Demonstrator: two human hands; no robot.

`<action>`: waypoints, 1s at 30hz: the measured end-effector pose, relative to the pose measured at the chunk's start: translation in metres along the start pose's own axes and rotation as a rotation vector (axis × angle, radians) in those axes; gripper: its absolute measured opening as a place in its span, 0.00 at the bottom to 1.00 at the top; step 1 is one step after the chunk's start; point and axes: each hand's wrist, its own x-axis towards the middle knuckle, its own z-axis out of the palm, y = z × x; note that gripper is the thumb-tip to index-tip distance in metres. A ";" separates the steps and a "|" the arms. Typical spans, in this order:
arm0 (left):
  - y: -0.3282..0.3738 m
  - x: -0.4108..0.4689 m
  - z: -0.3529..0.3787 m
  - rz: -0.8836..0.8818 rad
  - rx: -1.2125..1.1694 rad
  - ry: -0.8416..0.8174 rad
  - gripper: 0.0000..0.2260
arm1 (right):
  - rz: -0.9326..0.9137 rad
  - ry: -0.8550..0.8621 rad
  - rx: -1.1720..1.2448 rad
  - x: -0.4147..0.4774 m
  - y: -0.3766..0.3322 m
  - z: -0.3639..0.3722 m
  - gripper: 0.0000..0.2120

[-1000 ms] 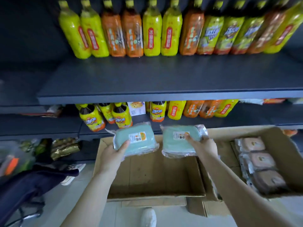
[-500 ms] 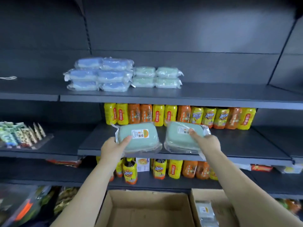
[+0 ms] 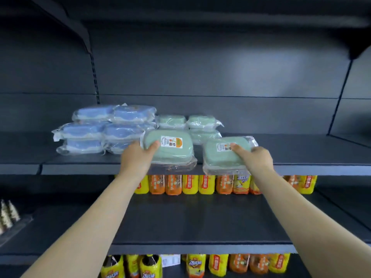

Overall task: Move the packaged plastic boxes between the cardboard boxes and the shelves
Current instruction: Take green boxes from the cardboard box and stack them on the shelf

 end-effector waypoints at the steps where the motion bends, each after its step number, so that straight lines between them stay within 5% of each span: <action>1: 0.006 0.015 0.005 0.023 0.011 0.011 0.23 | -0.002 0.014 0.015 0.011 -0.006 0.004 0.31; 13: 0.051 0.182 0.066 0.131 0.164 -0.008 0.22 | -0.019 0.056 0.056 0.127 -0.043 0.053 0.24; 17: 0.047 0.208 0.082 0.127 0.273 -0.016 0.20 | -0.022 0.041 0.102 0.146 -0.043 0.065 0.34; 25: 0.043 0.231 0.094 0.252 0.684 -0.061 0.16 | -0.029 -0.016 0.102 0.179 -0.033 0.085 0.32; 28: 0.041 0.232 0.097 0.318 0.739 -0.109 0.18 | -0.035 -0.037 0.045 0.192 -0.031 0.089 0.25; 30: 0.035 0.233 0.102 0.398 0.689 -0.180 0.21 | -0.035 -0.025 0.036 0.202 -0.033 0.092 0.29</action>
